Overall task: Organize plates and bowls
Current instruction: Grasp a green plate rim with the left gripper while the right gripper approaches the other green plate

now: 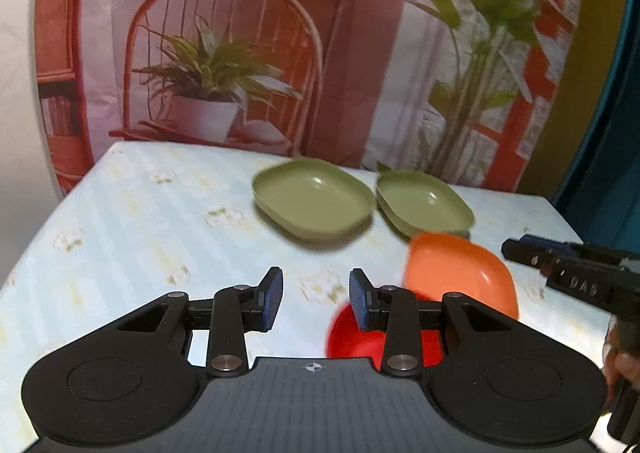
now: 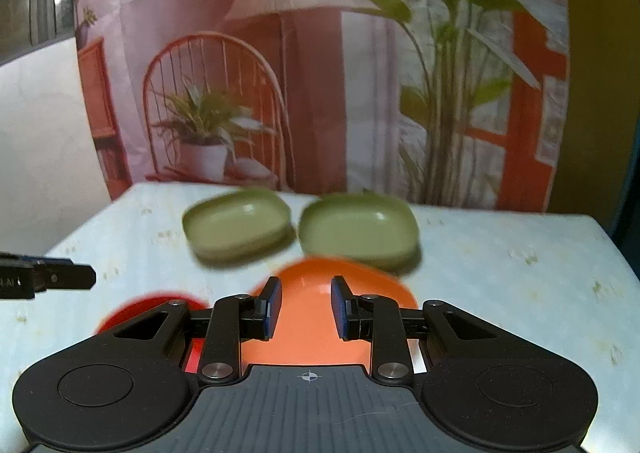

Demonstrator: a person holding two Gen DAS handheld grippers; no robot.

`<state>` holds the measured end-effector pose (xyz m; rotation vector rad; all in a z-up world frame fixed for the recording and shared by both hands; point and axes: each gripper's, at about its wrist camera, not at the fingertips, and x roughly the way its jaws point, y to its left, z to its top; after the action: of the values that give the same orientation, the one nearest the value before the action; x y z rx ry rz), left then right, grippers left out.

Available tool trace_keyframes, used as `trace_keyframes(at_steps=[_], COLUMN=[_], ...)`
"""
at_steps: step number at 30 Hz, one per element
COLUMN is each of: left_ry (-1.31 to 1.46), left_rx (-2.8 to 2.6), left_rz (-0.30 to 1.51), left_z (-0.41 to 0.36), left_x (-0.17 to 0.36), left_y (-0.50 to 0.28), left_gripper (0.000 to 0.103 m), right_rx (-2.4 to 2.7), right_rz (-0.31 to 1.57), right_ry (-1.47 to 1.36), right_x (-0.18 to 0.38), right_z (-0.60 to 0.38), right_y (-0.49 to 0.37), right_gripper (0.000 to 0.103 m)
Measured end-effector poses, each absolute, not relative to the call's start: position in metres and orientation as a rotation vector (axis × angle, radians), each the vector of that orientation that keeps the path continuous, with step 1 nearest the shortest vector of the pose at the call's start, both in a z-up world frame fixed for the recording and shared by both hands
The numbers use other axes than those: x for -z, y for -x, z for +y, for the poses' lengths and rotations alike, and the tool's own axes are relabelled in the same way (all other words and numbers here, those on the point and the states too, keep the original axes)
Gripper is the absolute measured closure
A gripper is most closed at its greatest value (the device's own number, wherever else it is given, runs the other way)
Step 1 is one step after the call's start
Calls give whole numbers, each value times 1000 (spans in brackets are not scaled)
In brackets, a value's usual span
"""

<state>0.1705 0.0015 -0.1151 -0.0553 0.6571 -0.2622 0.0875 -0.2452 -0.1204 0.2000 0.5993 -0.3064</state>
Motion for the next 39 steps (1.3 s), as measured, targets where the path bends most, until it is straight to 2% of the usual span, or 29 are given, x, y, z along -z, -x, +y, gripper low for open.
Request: trace_keyframes(at_steps=[12,20,32,35,39], left_ry=[74,133,210,236,260], left_rx=[217,195,210,216,259], left_rz=[637,784,870,874,867], left_z=[15,12,16,15,15], left_x=[97,139,179,184,186], left_y=[-260,-322,-346,-349,-350], left_gripper=[65,65,67,71,88], right_rx=[237,175,136,142,147], right_rz=[578,664,819,842,898], right_ry=[-226,-240,-188,-192,-176], right_x=[96,133,185,193,204], right_z=[-295,-313,-305,-309,-310], right_y=[-204,-286,-355,-364,-372], right_gripper=[78,78,79,79,79])
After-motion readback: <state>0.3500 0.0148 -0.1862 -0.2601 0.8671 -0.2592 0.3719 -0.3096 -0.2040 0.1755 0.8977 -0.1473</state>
